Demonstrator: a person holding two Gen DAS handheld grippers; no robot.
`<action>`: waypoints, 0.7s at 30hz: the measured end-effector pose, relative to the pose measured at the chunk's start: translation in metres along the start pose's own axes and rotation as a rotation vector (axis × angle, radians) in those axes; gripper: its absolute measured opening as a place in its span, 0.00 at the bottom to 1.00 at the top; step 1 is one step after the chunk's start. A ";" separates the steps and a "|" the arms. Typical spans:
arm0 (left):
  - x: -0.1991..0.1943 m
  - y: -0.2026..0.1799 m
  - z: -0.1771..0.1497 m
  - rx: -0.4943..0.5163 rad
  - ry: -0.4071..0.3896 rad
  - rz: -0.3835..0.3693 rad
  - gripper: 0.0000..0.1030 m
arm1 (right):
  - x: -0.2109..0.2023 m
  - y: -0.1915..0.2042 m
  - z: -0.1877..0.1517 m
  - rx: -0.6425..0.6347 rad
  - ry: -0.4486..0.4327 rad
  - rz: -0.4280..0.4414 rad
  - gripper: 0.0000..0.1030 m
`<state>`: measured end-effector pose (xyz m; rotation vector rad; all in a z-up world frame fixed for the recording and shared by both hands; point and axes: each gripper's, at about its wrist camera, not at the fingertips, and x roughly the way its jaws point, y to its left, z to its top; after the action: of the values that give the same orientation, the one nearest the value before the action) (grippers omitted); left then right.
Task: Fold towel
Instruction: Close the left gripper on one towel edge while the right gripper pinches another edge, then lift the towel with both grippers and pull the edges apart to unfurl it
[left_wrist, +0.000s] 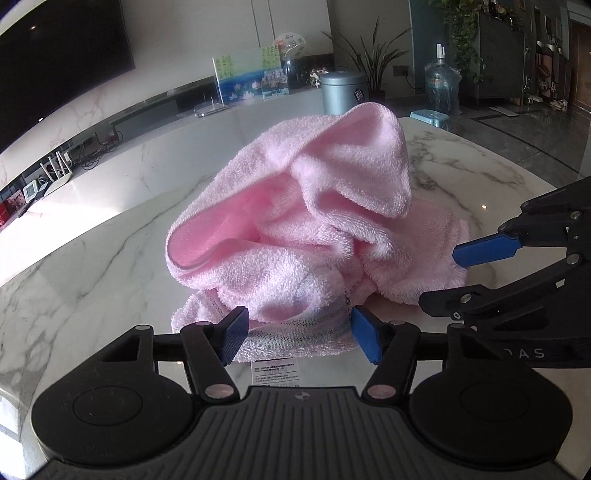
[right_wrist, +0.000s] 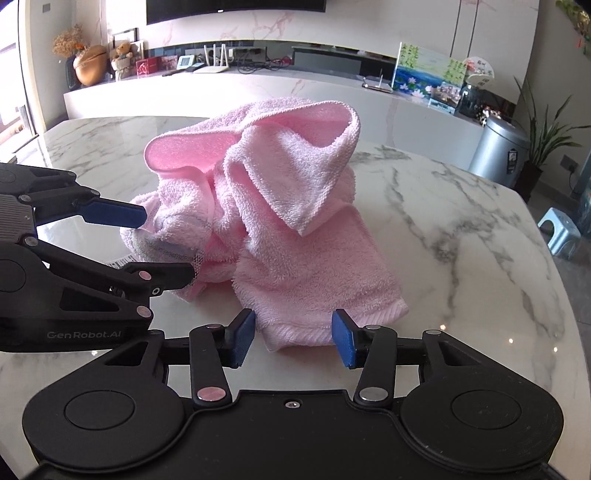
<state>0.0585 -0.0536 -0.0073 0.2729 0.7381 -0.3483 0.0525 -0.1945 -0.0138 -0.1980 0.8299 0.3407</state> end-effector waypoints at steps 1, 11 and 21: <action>0.001 0.000 0.000 -0.008 0.004 -0.006 0.48 | 0.002 0.000 0.000 0.003 0.009 0.004 0.38; 0.006 0.030 -0.005 -0.134 0.084 -0.085 0.06 | 0.003 -0.012 -0.006 0.022 0.058 -0.010 0.11; -0.014 0.068 -0.015 -0.093 0.161 -0.020 0.03 | -0.014 -0.049 -0.026 0.065 0.113 -0.100 0.11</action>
<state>0.0670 0.0167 -0.0003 0.2076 0.9130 -0.3121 0.0446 -0.2505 -0.0185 -0.1992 0.9381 0.2098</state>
